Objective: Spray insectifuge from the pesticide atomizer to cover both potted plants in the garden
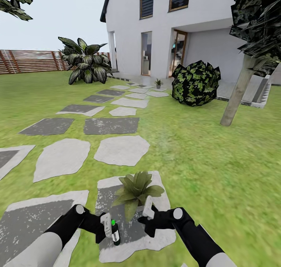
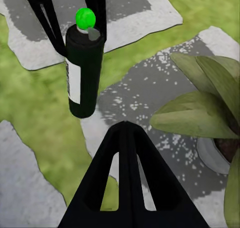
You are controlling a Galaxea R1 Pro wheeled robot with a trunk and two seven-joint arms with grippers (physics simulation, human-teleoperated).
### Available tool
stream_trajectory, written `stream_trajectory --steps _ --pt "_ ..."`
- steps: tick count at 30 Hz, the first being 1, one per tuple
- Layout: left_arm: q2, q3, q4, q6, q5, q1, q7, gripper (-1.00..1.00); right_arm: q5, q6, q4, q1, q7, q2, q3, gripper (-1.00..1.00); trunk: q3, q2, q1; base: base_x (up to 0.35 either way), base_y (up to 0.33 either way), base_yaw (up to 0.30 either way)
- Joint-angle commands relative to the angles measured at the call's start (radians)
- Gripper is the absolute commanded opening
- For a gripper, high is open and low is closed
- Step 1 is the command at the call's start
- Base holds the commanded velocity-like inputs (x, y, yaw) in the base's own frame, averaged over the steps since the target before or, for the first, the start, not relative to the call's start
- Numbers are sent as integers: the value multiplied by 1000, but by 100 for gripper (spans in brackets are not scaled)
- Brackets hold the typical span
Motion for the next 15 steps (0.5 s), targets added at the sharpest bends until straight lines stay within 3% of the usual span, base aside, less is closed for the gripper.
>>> stream_trajectory --steps 1,3,4,7,11,13,15 --pt "18 -3 -1 -10 -4 1 0 -100 3 6 -1 0 4 -1 -2 -100 -1 0 0 0 0 0" --pt "46 -2 -1 -10 0 2 0 -100 3 5 0 0 4 -3 -4 -100 -1 0 0 0 0 0" --pt "74 -1 -1 -10 4 3 0 -100 3 5 1 0 3 -8 -5 100 -1 0 0 0 0 0" --pt "111 4 -1 -11 8 4 0 -100 2 3 8 0 1 -23 -6 100 -1 0 0 0 0 0" --pt "128 10 1 -9 7 5 7 -100 -1 2 18 0 -4 -37 -15 100 -1 0 0 0 0 0" --pt "130 11 1 -7 7 7 13 -100 -1 1 19 0 -10 -44 -52 100 -1 0 0 0 0 0" --pt "130 17 2 -3 11 8 19 -100 -2 -1 24 1 -43 -48 -132 100 -1 0 0 0 0 0"
